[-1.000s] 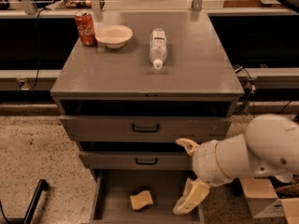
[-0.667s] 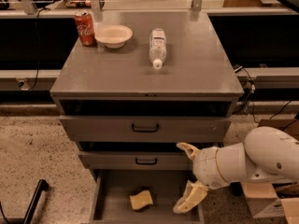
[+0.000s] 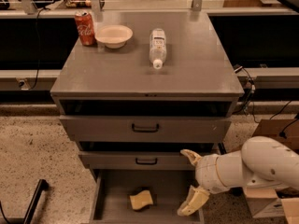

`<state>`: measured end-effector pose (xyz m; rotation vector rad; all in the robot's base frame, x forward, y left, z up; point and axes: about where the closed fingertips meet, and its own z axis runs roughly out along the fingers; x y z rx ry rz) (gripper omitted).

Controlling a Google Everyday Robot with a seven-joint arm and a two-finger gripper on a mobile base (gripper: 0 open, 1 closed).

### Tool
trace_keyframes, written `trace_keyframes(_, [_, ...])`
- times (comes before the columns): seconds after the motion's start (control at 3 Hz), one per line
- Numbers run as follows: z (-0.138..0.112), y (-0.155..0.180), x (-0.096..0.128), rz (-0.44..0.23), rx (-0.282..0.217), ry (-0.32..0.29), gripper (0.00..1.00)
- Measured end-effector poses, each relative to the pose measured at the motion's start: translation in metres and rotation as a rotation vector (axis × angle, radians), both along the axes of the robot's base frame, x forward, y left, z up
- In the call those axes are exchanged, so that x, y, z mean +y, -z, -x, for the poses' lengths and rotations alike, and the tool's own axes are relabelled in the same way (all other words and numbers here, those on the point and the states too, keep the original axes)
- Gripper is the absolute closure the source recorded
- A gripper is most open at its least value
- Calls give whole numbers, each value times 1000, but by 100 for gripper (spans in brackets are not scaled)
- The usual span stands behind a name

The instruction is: Pick sponge from bottom drawer and place on counter

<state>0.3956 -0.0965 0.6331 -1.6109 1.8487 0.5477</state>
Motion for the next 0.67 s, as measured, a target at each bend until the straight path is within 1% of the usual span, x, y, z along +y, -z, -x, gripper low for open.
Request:
trace_keyframes(0.33, [-6, 76, -35, -19, -8, 79, 0])
trace_keyframes(0.67, [-9, 142, -50, 25, -19, 58, 0])
